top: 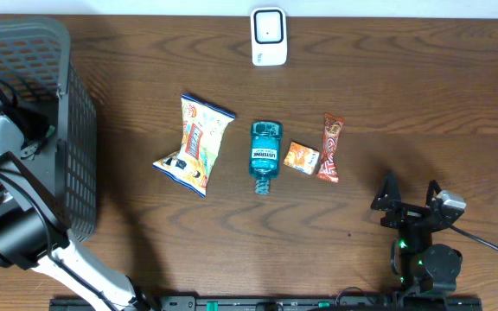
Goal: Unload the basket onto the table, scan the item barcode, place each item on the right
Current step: 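Move the left gripper back into the basket, then grasp the mint-green packet and lift it out with the left gripper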
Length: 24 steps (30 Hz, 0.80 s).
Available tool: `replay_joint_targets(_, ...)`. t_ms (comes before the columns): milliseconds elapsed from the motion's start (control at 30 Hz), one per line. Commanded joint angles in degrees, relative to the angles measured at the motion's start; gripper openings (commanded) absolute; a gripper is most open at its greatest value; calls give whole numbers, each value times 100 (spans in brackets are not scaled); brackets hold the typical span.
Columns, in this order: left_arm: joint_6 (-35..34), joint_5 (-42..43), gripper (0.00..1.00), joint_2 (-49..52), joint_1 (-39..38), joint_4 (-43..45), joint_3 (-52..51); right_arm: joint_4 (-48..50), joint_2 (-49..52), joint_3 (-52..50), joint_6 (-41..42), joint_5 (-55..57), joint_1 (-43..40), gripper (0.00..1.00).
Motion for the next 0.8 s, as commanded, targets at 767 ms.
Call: replay_joint_targets(767, -286, 3062, 7, -4640, -992, -20, 15, -22, -26, -4, 15, 31, 44, 99)
